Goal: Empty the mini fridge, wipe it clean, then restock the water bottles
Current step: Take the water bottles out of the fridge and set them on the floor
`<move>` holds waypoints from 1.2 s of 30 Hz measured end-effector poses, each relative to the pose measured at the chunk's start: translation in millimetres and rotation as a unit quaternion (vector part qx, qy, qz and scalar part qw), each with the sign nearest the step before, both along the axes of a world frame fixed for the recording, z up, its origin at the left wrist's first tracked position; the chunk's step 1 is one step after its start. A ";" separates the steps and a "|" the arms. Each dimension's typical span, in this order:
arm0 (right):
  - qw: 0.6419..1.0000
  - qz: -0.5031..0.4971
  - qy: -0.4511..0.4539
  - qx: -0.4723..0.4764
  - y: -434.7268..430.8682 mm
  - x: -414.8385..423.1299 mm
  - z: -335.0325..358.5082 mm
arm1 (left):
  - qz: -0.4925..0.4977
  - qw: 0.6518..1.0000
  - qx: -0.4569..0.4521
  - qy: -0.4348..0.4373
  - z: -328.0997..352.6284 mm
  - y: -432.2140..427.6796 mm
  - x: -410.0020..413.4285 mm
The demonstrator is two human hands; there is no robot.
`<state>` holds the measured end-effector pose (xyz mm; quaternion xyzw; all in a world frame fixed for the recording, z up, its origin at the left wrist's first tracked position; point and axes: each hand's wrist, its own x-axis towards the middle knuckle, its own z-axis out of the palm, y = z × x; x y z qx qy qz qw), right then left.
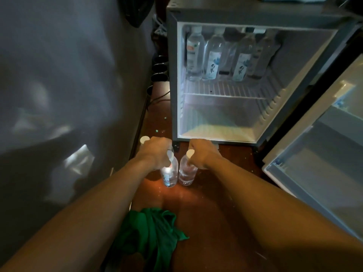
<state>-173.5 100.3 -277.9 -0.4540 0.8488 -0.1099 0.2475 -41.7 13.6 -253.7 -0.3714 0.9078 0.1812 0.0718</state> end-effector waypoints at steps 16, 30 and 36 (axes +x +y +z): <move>0.993 0.022 -0.059 0.096 -12.5 -22.1 -7.8 | -0.080 0.985 -0.041 -0.146 -15.7 -5.6 -26.5; 0.981 -0.148 -0.030 -0.126 -25.2 -128.0 105.6 | 0.034 0.991 -0.031 0.122 127.7 -46.4 -137.3; 0.955 -0.183 -0.009 -0.232 -52.3 -166.3 131.3 | 0.106 0.969 0.014 0.225 145.4 -71.8 -187.7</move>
